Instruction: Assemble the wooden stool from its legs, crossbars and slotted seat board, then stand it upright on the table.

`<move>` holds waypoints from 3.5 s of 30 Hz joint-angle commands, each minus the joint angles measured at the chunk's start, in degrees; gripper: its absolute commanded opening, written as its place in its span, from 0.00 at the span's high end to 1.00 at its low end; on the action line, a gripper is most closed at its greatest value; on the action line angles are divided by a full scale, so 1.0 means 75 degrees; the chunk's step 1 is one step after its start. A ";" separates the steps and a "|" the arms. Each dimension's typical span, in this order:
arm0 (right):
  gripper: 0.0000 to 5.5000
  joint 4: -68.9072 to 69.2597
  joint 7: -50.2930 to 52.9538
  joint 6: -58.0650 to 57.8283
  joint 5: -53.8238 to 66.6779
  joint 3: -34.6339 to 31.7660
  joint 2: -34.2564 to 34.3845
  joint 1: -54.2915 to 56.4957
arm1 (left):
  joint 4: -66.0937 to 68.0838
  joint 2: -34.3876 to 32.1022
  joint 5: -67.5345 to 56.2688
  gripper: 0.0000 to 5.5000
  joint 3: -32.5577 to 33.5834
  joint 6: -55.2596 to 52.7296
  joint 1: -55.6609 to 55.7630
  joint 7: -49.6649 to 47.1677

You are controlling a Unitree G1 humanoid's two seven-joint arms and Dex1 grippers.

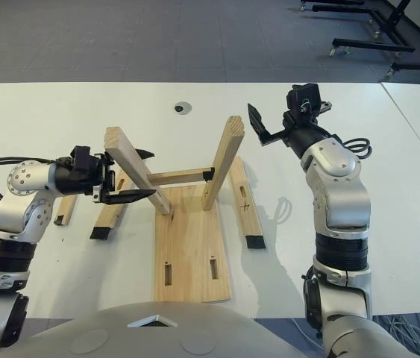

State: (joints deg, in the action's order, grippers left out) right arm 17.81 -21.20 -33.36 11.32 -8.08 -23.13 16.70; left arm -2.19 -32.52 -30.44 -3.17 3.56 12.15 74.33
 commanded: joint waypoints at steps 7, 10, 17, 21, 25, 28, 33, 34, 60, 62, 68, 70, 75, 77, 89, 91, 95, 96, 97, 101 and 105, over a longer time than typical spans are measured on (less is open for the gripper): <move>0.03 0.0572 0.0275 -0.0252 0.0970 -0.0958 0.0119 0.0321 | -0.1525 0.0092 -0.1720 0.33 0.1707 -0.0370 -0.0572 -0.1010; 0.03 0.0935 0.0585 -0.0616 0.1599 -0.1292 0.0247 0.0927 | -0.2109 0.0009 -0.2716 0.33 0.2377 -0.0920 -0.0211 -0.1766; 0.03 0.1835 0.1509 -0.1979 0.3356 -0.1404 0.0522 0.3150 | -0.2341 0.0371 -0.3786 0.33 0.2608 -0.1988 0.2035 -0.4297; 0.03 0.2338 0.1644 -0.2587 0.4418 -0.1239 0.0720 0.2967 | -0.2989 0.0616 -0.3895 0.33 0.2000 -0.2790 0.2123 -0.5220; 0.03 0.2689 0.1109 -0.3142 0.4168 0.0494 0.0083 0.0849 | -0.3148 0.0963 -0.3806 0.33 0.1156 -0.3751 0.1411 -0.6000; 0.03 0.2320 0.0648 -0.2711 0.3351 0.1733 -0.0398 -0.0312 | -0.2223 0.1212 -0.3013 0.33 -0.0033 -0.4180 0.0496 -0.5618; 0.03 0.2053 0.0650 -0.2028 0.3180 0.1514 -0.0171 -0.0088 | -0.1822 0.1239 -0.2124 0.33 -0.1020 -0.4146 -0.0246 -0.5114; 0.03 0.2042 0.0680 -0.1963 0.3184 0.1460 -0.0119 -0.0014 | -0.1774 0.1227 -0.2089 0.33 -0.1028 -0.4109 -0.0242 -0.5064; 0.03 0.1429 -0.3363 -0.1780 0.7805 -0.3396 -0.2174 -0.2219 | -0.3431 -0.0138 -0.6278 0.33 0.2891 -0.5171 -0.0319 -0.3768; 0.03 0.1787 -0.4509 -0.1532 0.7392 -0.3212 -0.2293 -0.3400 | -0.3448 -0.0604 -0.7554 0.33 0.3098 -0.6070 -0.1098 -0.3432; 0.03 0.1276 -0.5810 -0.0920 0.5374 -0.0744 -0.2679 -0.3722 | -0.3174 -0.0847 -0.7287 0.33 0.1685 -0.7364 -0.1578 -0.3698; 0.03 0.0751 -0.6068 -0.0754 0.4701 0.0257 -0.2664 -0.3100 | -0.2828 -0.0579 -0.6963 0.33 0.1129 -0.7509 -0.1273 -0.3872; 0.03 -0.0689 -0.6695 -0.0452 0.3362 0.2092 -0.2498 -0.1513 | -0.1675 -0.0109 -0.5720 0.33 0.0074 -0.7687 -0.0545 -0.3746; 0.03 -0.1129 -0.6835 -0.0328 0.3129 0.2380 -0.2317 -0.1062 | -0.1247 -0.0029 -0.5049 0.33 -0.0146 -0.7479 -0.0286 -0.3567; 0.03 -0.2423 -0.6174 0.0213 0.2851 0.2159 -0.1201 -0.0274 | -0.0369 0.0159 -0.3291 0.33 0.0078 -0.6704 0.0481 -0.2581; 0.03 -0.2223 -0.6196 0.0011 0.3140 0.1993 -0.1128 -0.0365 | -0.0343 0.0214 -0.3141 0.33 0.0102 -0.6626 0.0499 -0.2576; 0.03 -0.1662 -0.6238 -0.0426 0.3787 0.1493 -0.1264 -0.0580 | -0.0155 0.0530 -0.3048 0.33 0.0484 -0.6309 0.0589 -0.2677; 0.03 -0.1383 -0.6302 -0.0592 0.4019 0.1348 -0.1365 -0.0705 | -0.0201 0.0548 -0.3038 0.33 0.0595 -0.6224 0.0554 -0.2655; 0.03 -0.1005 -0.6359 -0.0760 0.4309 0.1146 -0.1496 -0.0908 | -0.0328 0.0526 -0.3076 0.33 0.0762 -0.6155 0.0474 -0.2633; 0.03 0.0137 -0.6168 -0.1058 0.4924 0.0568 -0.1843 -0.1667 | -0.0857 0.0303 -0.3295 0.33 0.1245 -0.6274 0.0055 -0.2522; 0.03 0.0733 -0.5651 -0.1112 0.5617 -0.0534 -0.1948 -0.2118 | -0.1959 0.0053 -0.3989 0.33 0.2025 -0.6379 -0.0786 -0.2363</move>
State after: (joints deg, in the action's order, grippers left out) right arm 21.04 -65.81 -41.22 50.28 -7.46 -37.13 1.48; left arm -13.10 -30.58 -58.12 8.69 -43.73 8.72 56.35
